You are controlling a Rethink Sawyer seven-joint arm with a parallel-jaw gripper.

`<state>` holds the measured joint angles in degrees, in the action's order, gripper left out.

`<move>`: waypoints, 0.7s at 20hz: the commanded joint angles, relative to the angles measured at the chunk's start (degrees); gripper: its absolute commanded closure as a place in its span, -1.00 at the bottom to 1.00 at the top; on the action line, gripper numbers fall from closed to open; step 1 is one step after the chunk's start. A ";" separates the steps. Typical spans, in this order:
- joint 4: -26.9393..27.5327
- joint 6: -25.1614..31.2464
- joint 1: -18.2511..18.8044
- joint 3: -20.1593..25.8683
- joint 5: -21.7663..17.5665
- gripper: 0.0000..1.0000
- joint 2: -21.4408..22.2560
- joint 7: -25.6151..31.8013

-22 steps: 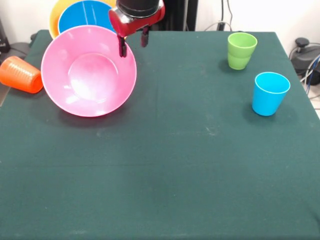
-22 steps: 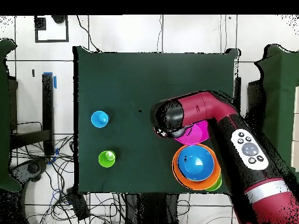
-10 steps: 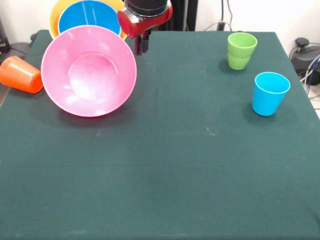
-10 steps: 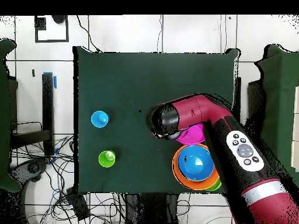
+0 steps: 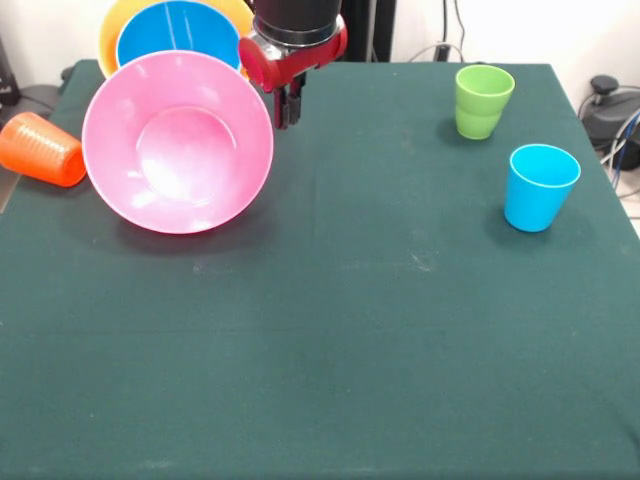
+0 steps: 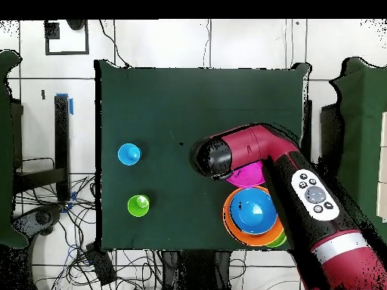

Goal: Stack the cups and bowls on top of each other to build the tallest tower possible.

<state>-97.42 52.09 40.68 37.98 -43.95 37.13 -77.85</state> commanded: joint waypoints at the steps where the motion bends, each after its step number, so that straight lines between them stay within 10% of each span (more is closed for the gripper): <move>1: -1.60 -4.46 -0.90 -3.55 -5.32 1.00 -3.24 1.83; 13: -2.06 -6.48 1.30 -3.23 -6.33 1.00 -2.82 4.25; 14: -1.98 -6.54 1.33 -3.24 -6.37 -1.00 -2.83 4.01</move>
<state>-97.74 50.19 42.15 37.13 -45.07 36.55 -77.85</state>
